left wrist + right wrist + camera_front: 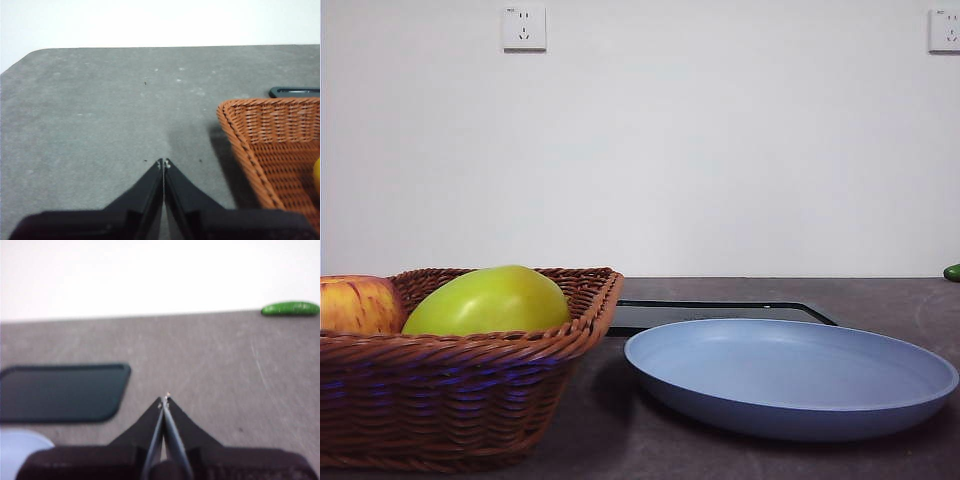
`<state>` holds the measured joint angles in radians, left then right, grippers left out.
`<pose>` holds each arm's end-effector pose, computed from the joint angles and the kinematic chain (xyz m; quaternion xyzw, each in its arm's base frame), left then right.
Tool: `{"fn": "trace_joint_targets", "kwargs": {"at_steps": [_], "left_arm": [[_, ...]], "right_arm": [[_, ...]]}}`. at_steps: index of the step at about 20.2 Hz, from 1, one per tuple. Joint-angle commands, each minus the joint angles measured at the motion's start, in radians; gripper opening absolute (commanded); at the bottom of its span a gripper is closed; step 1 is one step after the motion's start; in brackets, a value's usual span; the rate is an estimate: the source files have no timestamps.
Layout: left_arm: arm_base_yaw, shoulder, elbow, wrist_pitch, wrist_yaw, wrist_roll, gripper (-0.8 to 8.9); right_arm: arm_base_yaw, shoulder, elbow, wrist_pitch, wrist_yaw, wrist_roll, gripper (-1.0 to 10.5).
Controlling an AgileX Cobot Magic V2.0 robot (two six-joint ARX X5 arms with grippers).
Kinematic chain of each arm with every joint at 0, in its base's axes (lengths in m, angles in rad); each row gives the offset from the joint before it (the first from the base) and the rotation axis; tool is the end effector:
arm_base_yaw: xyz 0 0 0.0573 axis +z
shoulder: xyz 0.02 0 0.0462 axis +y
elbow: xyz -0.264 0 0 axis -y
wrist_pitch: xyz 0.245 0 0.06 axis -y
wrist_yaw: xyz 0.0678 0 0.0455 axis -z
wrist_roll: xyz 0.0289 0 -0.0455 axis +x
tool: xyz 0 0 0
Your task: Take the lemon from the basket,put the lemon in the plate,hand out the plate
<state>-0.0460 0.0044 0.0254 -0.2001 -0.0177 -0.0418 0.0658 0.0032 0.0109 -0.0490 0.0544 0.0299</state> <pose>0.0948 -0.0039 0.1526 -0.0180 0.0897 -0.0122 0.9957 0.0970 0.0048 0.1622 0.0137 0.0207 0.0054 0.9997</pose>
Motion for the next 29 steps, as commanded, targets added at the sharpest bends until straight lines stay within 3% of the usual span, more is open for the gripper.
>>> {"fn": "trace_joint_targets", "kwargs": {"at_steps": [1,8,12,15,21,24,29], "left_arm": [[0.002,-0.003,-0.003,0.015,0.027,-0.113,0.08],[0.002,-0.003,-0.003,0.027,0.215,-0.293,0.08],[0.002,-0.003,-0.003,0.089,0.344,-0.363,0.08],[0.002,-0.003,-0.001,0.153,0.419,-0.404,0.07],[0.002,0.000,0.087,0.094,0.434,-0.455,0.07],[0.002,0.005,0.163,0.002,0.388,-0.443,0.07],[0.002,0.081,0.286,-0.074,0.355,-0.380,0.07]], "right_arm": [[0.001,-0.003,-0.003,0.042,0.003,0.082,0.0],[0.001,-0.003,-0.002,0.075,0.002,0.289,0.0],[0.001,-0.003,-0.002,0.076,-0.010,0.534,0.0],[0.001,-0.003,-0.002,0.082,-0.123,0.672,0.0],[0.001,-0.002,0.020,0.076,-0.438,0.727,0.0],[0.001,-0.002,0.066,-0.009,-0.461,0.772,0.0],[0.001,0.025,0.180,-0.160,-0.470,0.745,0.0]]}}
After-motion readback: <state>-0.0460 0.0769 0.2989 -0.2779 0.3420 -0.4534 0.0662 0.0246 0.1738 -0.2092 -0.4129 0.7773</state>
